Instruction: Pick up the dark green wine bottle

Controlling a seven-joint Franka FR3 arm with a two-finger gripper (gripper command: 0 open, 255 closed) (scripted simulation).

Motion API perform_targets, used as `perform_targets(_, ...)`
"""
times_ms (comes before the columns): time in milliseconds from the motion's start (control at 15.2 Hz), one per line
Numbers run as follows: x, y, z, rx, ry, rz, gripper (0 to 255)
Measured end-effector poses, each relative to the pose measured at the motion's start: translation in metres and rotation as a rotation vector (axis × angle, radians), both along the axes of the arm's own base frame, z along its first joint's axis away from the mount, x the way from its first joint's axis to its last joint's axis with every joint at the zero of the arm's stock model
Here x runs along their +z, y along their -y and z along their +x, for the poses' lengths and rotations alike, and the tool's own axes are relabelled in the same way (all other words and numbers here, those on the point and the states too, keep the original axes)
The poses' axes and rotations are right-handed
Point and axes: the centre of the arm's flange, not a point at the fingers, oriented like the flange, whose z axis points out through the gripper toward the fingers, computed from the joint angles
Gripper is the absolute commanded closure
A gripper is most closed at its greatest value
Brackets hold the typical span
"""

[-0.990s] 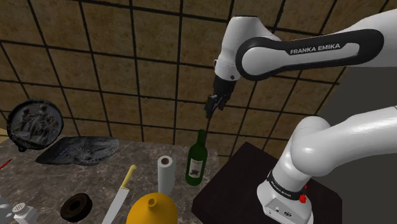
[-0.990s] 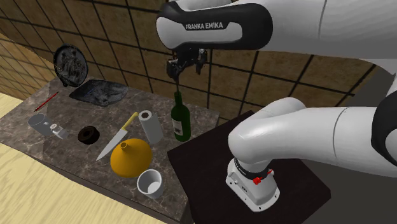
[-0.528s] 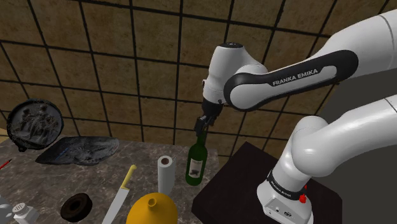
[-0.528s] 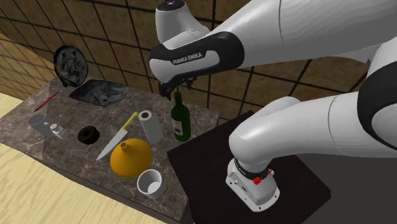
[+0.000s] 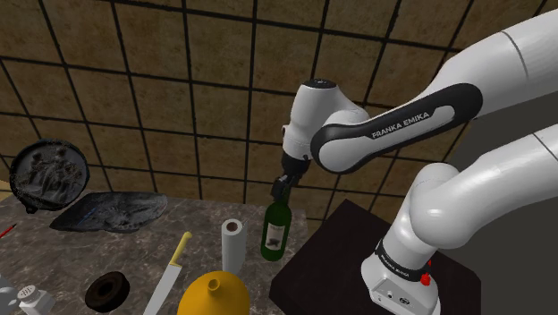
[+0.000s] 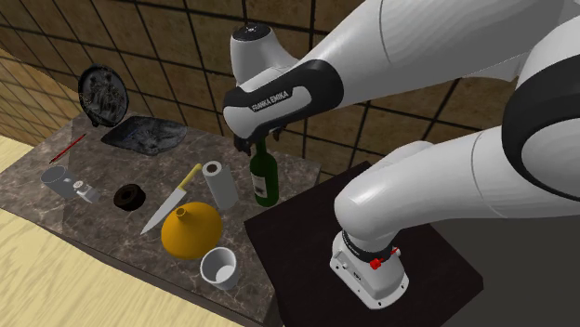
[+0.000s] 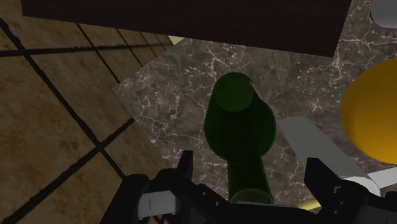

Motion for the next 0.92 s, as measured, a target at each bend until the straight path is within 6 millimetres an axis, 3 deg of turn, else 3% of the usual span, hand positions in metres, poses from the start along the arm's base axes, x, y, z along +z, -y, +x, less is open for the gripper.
perform_targets(660,-0.002,0.0,0.001,0.0,0.004,0.001,255)
perform_targets(924,0.014,0.0,0.001,0.0,0.001,0.0,255)
